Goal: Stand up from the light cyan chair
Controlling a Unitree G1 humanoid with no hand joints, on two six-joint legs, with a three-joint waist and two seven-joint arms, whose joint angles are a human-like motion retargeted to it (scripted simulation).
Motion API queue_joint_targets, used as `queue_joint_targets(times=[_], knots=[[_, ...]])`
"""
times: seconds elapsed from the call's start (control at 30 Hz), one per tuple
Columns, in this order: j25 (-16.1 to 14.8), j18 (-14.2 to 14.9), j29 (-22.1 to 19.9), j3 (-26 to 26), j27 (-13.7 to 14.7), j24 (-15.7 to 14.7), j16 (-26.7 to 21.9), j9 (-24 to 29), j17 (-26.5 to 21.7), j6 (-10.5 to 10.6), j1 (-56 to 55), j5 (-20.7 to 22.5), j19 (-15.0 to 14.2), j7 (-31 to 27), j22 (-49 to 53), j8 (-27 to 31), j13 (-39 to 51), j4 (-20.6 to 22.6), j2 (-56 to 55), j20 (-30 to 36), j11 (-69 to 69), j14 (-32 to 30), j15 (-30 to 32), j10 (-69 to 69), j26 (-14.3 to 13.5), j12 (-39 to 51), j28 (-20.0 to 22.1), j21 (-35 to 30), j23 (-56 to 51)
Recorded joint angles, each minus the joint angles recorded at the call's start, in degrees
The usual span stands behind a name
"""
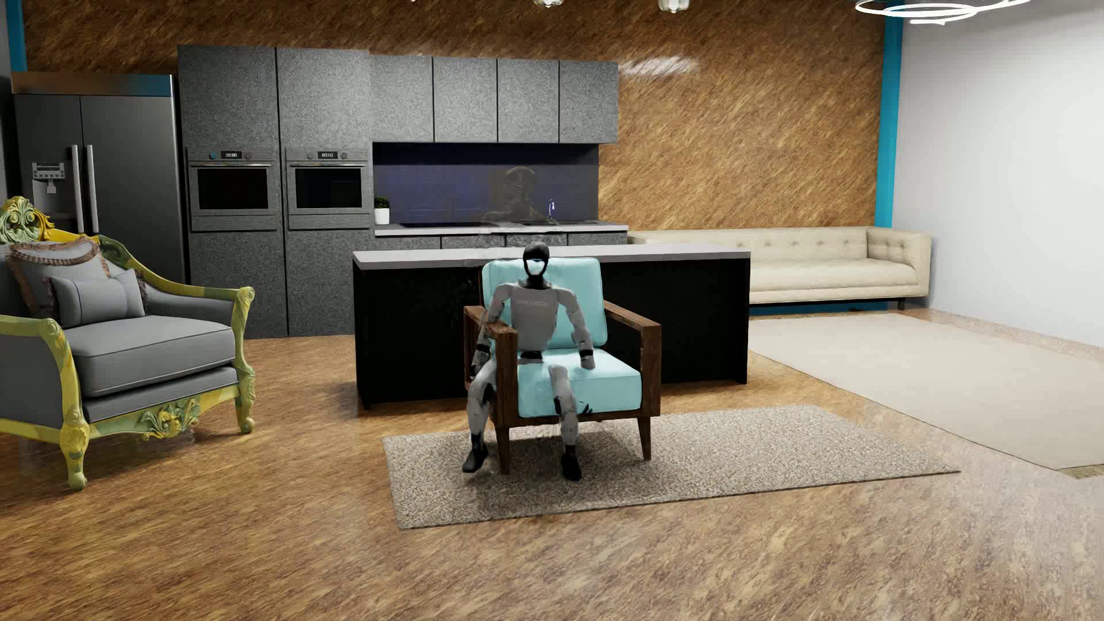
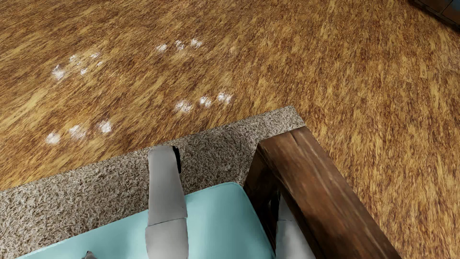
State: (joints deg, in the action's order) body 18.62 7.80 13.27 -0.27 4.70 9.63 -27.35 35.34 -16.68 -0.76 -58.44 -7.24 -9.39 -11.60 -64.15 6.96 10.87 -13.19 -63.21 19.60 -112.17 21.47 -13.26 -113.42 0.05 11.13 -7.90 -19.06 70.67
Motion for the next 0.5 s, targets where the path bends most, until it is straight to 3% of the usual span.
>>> queue_joint_targets(times=[0.03, 0.07, 0.17, 0.2, 0.27, 0.37, 0.4, 0.47, 0.5], knots=[[3.82, 0.02, 3.07, 0.00, 1.13, 4.04, 0.35, -0.36, 1.03, -0.03, 0.43, -0.17, -0.04, 0.13, -0.58, -0.05, -2.07, -0.09, 0.31, -0.33, 0.00, -0.08, 0.35, 0.11, -1.41, -2.40, -3.11, -0.69, -0.20], [3.52, 0.02, 3.44, 0.02, 0.93, 5.28, 0.80, -0.71, 1.73, -0.01, 0.66, -0.18, -0.15, 0.24, -0.23, -0.12, -4.46, -0.30, 0.67, -1.42, 0.11, -0.19, 0.45, 0.19, -2.04, -5.07, -5.36, -0.05, -0.75], [-4.22, 0.32, 2.42, -0.03, -0.10, 0.83, 4.26, -1.81, 2.43, 0.03, 0.95, -0.60, -0.55, 0.20, 0.64, 0.14, -10.96, -0.21, 1.34, -5.74, 0.29, -0.60, 0.32, 0.30, -0.84, -12.10, -3.87, 4.63, -5.30], [-5.06, 0.36, 0.72, -0.11, -0.39, -0.02, 5.67, -2.06, 2.76, 0.07, 1.20, -0.56, -0.65, 0.10, 1.18, 0.24, -11.81, -0.13, 1.57, -6.66, 0.35, -0.62, 0.33, 0.35, -0.36, -13.61, -1.62, 4.99, -7.10], [-4.14, 0.04, -0.43, -0.21, 0.32, -0.43, 7.60, -2.47, 3.23, 0.00, 1.74, -0.16, -0.32, 0.10, 2.16, 0.21, -11.08, 0.24, 2.07, -7.34, 0.53, -0.63, 0.47, 0.50, -0.63, -14.67, -1.24, 4.99, -5.73], [-4.25, -0.39, -0.94, 0.04, 0.64, 1.79, 7.00, -2.88, 1.79, -0.16, 2.10, 0.27, -0.05, -0.03, 3.38, 0.26, -9.44, 0.98, 2.48, -5.54, 0.51, -0.69, 0.54, 0.55, -2.80, -13.12, -4.44, 3.54, -4.69], [-4.31, -0.42, -1.89, 0.03, 0.75, 2.57, 6.19, -3.00, 0.95, -0.21, 2.10, 0.23, 0.06, -0.09, 4.15, 0.27, -8.84, 1.24, 2.46, -4.90, 0.47, -0.80, 0.56, 0.59, -2.38, -12.54, -2.48, 3.66, -4.99], [-6.78, -0.48, -1.69, 0.11, 0.48, 4.63, 4.48, -3.31, -0.65, -0.27, 1.99, 0.37, 0.18, -0.14, 4.69, 0.25, -7.87, 1.38, 2.39, -4.23, 0.47, -1.01, 0.46, 0.59, -3.66, -11.30, -6.44, 3.90, -6.13], [-7.94, -0.44, -0.64, 0.12, 0.51, 5.59, 3.57, -3.41, -1.50, -0.30, 1.89, 0.43, 0.15, -0.19, 4.91, 0.26, -7.37, 1.35, 2.35, -3.85, 0.43, -1.21, 0.42, 0.58, -5.07, -10.73, -10.61, 4.19, -7.56]])
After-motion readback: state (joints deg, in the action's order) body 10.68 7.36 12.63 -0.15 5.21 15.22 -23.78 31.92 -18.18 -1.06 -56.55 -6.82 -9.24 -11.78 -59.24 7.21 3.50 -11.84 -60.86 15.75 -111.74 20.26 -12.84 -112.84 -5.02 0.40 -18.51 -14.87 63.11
